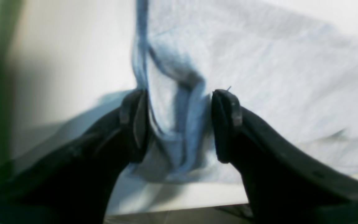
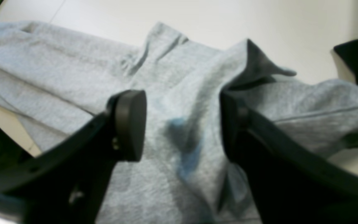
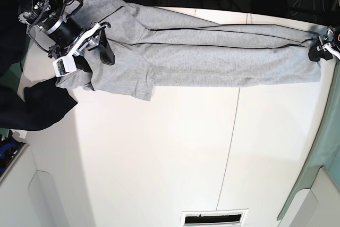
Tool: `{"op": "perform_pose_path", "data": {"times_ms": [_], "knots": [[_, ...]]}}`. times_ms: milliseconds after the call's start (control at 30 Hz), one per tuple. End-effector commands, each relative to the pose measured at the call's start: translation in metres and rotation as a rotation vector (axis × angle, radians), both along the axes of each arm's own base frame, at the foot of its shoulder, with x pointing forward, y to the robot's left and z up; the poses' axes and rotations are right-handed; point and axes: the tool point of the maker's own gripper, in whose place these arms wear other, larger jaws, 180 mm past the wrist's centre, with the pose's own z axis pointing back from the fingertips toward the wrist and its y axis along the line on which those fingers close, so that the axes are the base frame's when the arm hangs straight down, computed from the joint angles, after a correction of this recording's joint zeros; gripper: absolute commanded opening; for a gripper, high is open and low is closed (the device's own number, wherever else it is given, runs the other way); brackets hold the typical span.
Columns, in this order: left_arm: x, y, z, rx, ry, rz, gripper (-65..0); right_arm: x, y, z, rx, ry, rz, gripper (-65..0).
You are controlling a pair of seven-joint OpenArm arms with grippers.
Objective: Layout the t-shirt on the table in an organized manner, then fold the t-shirt properly
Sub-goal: 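Hold the folded strip with both grippers and smooth it flat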
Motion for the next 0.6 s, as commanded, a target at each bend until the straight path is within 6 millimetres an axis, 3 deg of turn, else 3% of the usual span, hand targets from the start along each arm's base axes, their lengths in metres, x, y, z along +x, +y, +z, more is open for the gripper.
{"op": "perform_pose_path", "data": {"times_ms": [0, 200, 233, 300, 333, 567], "knots": [[0.005, 0.003, 0.007, 0.003, -0.017, -0.009, -30.5, 0.007, -0.002, 0.011, 0.016, -0.041, -0.009, -29.6], [-0.006, -0.025, -0.012, -0.070, 0.036, -0.017, -31.5, 0.007, -0.002, 0.011, 0.016, -0.041, -0.009, -29.6], [-0.006, -0.028, -0.013, -0.078, 0.033, -0.015, -37.6, 0.007, -0.001, 0.011, 0.016, -0.040, -0.008, -29.6], [-0.003, -0.031, -0.012, -0.103, 0.013, 0.000, -59.1, 0.007, -0.002, 0.011, 0.015, -0.039, -0.008, -29.6], [0.000, -0.032, -0.009, -0.118, -0.004, 0.011, -65.0, 0.007, -0.002, 0.011, 0.015, -0.039, -0.008, -29.6], [0.041, -0.022, 0.026, -0.098, -0.182, 0.033, -65.0, 0.007, -0.002, 0.011, 0.016, -0.040, -0.008, -29.6]]}}
